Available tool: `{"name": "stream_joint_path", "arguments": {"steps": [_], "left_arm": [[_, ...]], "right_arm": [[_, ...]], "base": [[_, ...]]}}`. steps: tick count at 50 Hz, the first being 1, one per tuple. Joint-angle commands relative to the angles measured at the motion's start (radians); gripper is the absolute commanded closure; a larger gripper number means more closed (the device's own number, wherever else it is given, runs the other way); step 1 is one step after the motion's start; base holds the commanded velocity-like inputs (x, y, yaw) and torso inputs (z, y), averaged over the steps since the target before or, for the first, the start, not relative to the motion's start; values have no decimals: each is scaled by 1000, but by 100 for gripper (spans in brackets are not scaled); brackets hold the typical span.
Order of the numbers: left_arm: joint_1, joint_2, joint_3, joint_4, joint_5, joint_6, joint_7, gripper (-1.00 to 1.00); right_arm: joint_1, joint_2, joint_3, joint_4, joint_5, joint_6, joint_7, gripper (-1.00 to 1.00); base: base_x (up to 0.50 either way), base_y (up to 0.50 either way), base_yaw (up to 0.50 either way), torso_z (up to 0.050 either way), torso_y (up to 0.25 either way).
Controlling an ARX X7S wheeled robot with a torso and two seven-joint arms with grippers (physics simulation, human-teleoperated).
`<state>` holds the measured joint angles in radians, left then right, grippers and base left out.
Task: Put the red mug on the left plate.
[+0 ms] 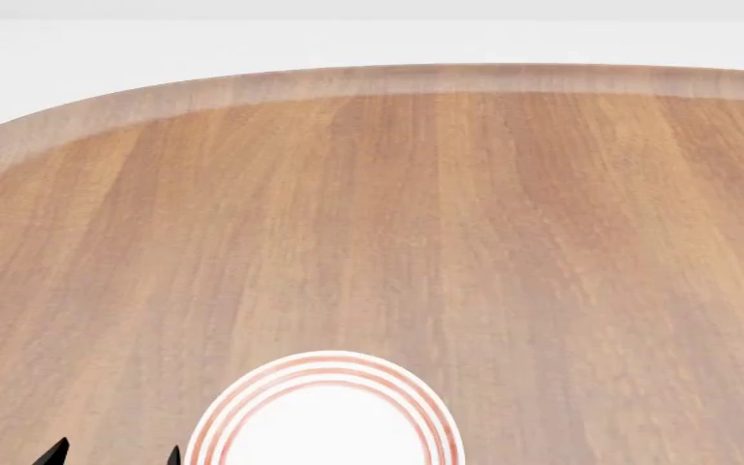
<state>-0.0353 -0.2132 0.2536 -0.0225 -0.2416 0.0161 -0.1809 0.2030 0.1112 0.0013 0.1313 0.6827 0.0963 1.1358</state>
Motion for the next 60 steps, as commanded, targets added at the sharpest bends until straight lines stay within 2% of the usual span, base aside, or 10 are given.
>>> {"name": "stream_joint_path", "arguments": {"steps": [1,40,41,51,52,60], "left_arm": [[-1,-4,5,-1,-5,2,-3,-100],[-4,-16,19,-1,-19,7,-15,-100],[-4,-16,19,-1,-20,7,-15,-100],[-5,-20,23,0,-24,9,-16,-100],[-5,-20,23,-1,-25,9,-16,-100],[-4,-24,26,5,-27,9,-20,-100]], "right_arm": [[13,5,-2,27,9,-5,1,-100],[40,7,-10,140,41,-39,-28,-100],[39,8,-12,134,39,-37,-23,100],[10,20,-26,71,35,-38,-10,100],[4,12,-23,71,33,-77,-38,100],[-58,37,-78,-84,-44,-80,7,100]], "base": [[0,0,0,0,0],[0,0,0,0,0],[0,0,0,0,0],[0,0,0,0,0],[0,0,0,0,0],[0,0,0,0,0]]}}
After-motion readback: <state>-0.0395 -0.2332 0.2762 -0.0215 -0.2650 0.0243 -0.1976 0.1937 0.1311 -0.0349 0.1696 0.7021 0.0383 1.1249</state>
